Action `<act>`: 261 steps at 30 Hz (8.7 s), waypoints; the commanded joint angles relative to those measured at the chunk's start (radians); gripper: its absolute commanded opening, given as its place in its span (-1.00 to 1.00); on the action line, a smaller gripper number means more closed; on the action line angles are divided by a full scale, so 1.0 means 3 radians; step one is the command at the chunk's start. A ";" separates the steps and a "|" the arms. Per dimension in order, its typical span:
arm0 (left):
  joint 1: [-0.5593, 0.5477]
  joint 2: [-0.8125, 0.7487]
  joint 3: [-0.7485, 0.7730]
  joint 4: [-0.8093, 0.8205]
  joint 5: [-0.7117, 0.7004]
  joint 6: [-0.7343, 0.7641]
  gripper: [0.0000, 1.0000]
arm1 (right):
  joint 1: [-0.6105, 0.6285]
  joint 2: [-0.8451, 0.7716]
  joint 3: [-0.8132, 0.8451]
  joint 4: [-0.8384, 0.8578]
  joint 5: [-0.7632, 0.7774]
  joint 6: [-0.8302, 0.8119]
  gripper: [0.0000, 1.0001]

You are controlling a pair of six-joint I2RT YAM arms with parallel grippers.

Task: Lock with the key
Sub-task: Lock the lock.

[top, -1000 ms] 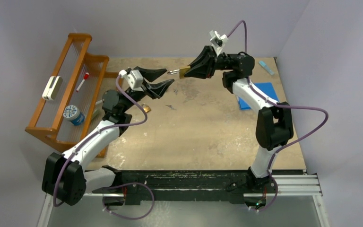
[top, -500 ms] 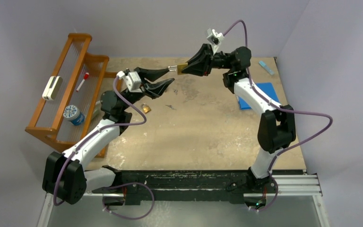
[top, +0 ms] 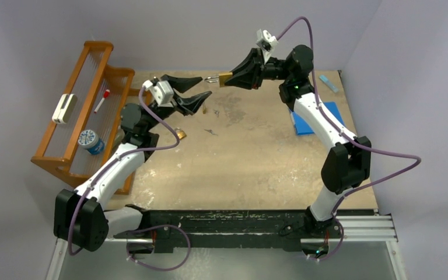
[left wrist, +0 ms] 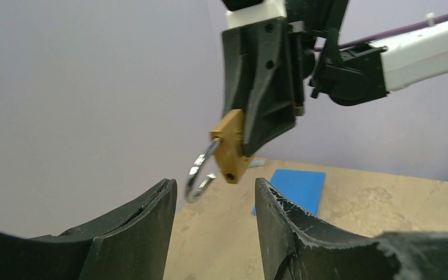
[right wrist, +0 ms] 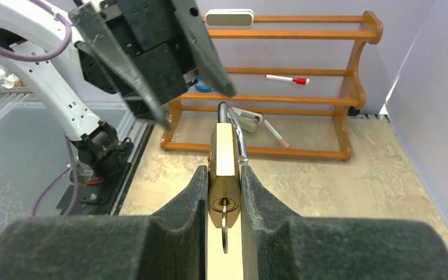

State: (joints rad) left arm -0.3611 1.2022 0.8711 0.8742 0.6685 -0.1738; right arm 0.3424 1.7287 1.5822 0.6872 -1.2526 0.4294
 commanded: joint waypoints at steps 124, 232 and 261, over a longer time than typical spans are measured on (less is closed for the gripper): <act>-0.0059 0.0993 0.0861 0.1213 0.0879 -0.1205 -1.00 | 0.0888 0.0566 0.0943 0.0659 -0.0419 0.0341 -1.00; -0.0143 0.1669 0.0621 -0.0457 0.0142 -0.0059 -1.00 | 0.0424 0.0135 0.0920 0.1911 -0.0085 0.1201 -1.00; -0.0072 0.0872 0.1045 -0.2046 0.0513 0.0781 -1.00 | 0.0422 0.0379 0.0579 0.3048 -0.0191 0.2278 -0.97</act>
State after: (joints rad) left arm -0.3798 1.3964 1.2144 0.5350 0.8001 0.0135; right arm 0.3801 2.0071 1.7252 1.4322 -1.4113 1.0809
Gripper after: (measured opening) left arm 0.033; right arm 0.207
